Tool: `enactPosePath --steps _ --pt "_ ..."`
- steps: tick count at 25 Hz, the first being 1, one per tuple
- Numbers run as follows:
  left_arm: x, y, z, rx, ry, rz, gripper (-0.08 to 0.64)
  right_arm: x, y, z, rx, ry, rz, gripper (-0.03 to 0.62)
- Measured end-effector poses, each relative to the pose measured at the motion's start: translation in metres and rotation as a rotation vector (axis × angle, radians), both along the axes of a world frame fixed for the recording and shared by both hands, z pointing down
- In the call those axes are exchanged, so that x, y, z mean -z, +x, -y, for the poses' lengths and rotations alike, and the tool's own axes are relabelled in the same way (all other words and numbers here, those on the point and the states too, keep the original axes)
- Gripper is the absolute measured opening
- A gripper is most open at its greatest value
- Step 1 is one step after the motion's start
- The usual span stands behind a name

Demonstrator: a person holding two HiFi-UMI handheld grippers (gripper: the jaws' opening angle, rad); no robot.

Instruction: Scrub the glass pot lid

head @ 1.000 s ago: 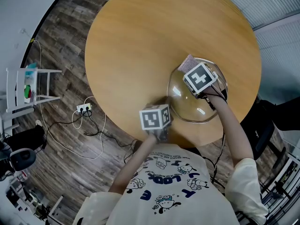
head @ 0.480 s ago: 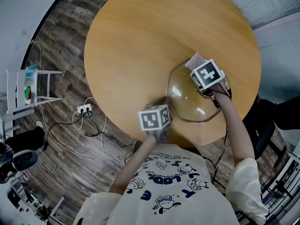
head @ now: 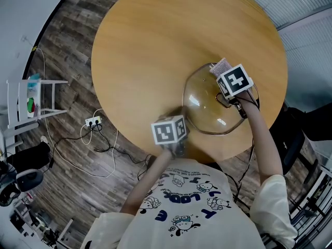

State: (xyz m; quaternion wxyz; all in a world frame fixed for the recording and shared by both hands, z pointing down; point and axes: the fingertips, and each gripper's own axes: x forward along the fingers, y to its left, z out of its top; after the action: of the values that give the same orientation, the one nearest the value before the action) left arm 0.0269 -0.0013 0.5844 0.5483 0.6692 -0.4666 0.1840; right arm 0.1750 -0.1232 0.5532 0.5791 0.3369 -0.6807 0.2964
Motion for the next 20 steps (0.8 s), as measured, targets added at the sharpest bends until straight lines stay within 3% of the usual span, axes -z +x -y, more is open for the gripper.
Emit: enactPosePath --steps 20 --pt "0.000 -0.004 0.001 0.030 -0.004 -0.011 0.037 0.002 0.023 -0.015 -0.059 0.004 -0.010 0.062"
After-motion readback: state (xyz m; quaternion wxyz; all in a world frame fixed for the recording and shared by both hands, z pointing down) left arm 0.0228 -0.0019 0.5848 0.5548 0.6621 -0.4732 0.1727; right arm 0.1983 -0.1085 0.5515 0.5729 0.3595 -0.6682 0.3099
